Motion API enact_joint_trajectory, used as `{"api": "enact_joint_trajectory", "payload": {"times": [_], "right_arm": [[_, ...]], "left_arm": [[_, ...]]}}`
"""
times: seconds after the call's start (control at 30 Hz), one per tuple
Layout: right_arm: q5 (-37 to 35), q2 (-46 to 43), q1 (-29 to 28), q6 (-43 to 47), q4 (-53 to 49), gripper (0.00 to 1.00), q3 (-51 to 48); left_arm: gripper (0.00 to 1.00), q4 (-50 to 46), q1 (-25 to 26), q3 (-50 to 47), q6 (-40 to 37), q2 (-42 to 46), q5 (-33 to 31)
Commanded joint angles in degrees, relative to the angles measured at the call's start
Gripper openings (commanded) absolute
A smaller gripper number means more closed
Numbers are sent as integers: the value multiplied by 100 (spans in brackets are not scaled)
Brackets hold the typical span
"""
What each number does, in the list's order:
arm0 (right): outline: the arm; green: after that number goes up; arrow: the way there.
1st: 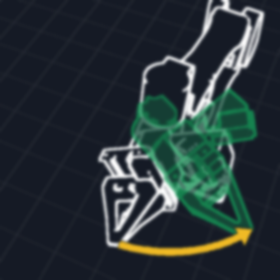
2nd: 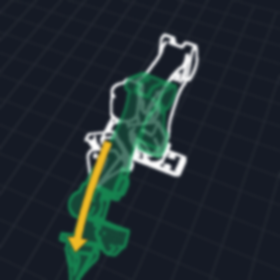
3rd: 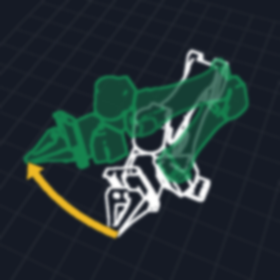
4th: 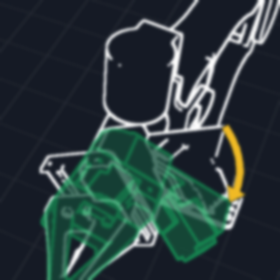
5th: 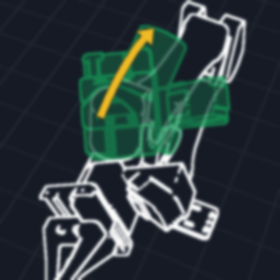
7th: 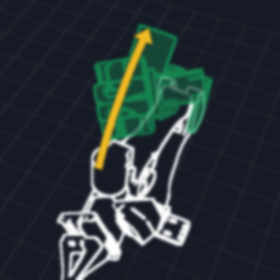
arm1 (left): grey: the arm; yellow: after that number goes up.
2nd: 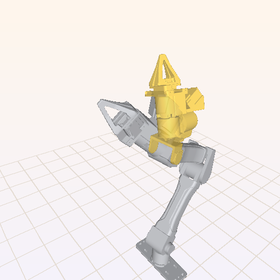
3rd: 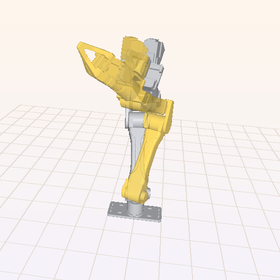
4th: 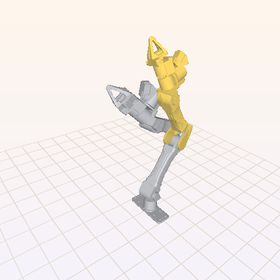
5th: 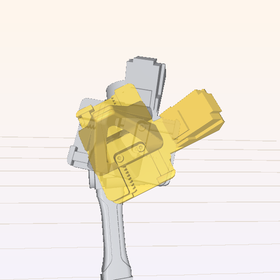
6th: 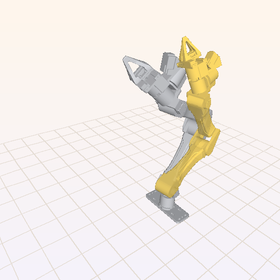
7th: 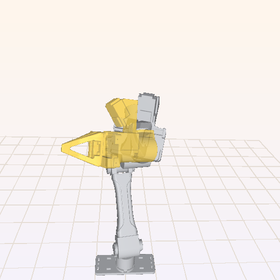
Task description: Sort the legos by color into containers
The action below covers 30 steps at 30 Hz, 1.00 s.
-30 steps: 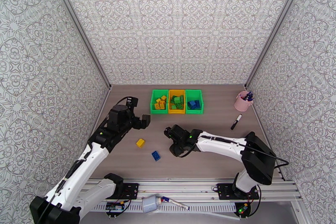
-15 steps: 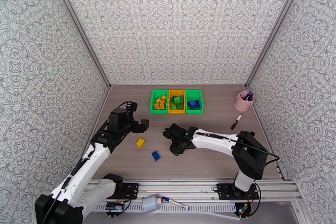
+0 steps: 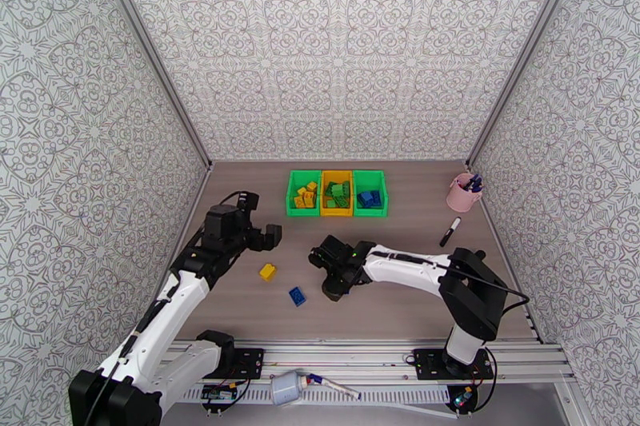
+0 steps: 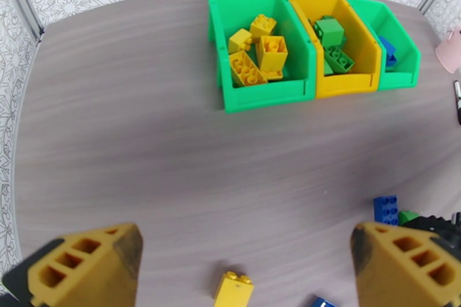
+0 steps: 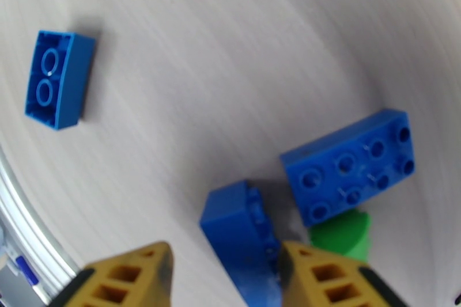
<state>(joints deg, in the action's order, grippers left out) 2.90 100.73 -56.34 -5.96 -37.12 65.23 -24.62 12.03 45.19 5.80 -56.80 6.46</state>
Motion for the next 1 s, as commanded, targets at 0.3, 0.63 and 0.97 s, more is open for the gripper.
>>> {"api": "enact_joint_trajectory", "payload": {"times": [0.3,0.63,0.97], "right_arm": [[-170,419,9,106,-235,42,350],[-320,-345,108,-287,266,20,-95],[-684,-1763,885,-1059,1582,18,-855]], "left_arm": [[100,54,-86,-89,-24,-11,163],[100,47,261,-71,204,94,112],[100,831,1420,-372,757,275,-290]]}}
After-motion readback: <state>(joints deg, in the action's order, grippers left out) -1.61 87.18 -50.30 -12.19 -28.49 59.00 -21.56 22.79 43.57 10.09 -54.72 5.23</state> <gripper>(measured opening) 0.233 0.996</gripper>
